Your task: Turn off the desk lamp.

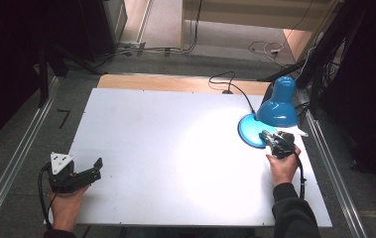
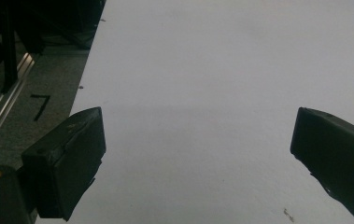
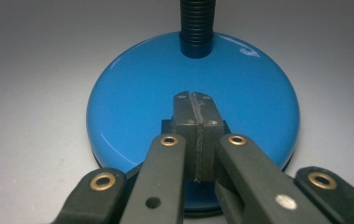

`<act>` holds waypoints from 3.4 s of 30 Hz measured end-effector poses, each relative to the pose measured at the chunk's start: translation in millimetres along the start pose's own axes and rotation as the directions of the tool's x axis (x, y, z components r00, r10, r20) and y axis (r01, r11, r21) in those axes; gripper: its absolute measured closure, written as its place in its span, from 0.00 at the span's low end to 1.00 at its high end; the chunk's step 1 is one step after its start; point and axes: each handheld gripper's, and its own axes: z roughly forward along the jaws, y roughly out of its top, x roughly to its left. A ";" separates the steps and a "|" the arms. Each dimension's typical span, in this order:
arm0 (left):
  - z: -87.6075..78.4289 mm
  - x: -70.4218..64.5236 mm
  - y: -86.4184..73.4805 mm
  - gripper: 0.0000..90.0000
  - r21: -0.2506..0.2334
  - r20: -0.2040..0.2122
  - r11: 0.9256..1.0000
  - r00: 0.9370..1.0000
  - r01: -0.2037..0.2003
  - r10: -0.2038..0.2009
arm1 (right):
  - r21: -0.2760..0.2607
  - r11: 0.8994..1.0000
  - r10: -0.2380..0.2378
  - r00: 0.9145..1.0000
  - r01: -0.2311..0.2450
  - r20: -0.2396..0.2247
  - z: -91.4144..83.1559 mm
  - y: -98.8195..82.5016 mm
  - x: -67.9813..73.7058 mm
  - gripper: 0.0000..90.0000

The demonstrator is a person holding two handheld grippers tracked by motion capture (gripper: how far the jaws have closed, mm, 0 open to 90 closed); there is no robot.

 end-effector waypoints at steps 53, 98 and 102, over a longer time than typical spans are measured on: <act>1.1 2.5 -0.3 0.05 0.006 0.010 1.000 1.000 0.010 -0.011 | -0.017 1.000 0.012 1.000 -0.012 -0.016 -7.8 -3.0 4.5 0.24; 0.8 1.4 -0.1 0.05 0.006 0.009 1.000 1.000 0.006 -0.006 | -0.035 0.999 0.004 0.999 -0.006 -0.045 -33.7 -21.5 -5.3 0.18; 1.0 1.0 0.0 0.05 0.007 0.010 1.000 1.000 0.005 -0.005 | -0.041 0.999 0.011 0.999 -0.013 -0.049 -37.3 -23.7 -6.6 0.17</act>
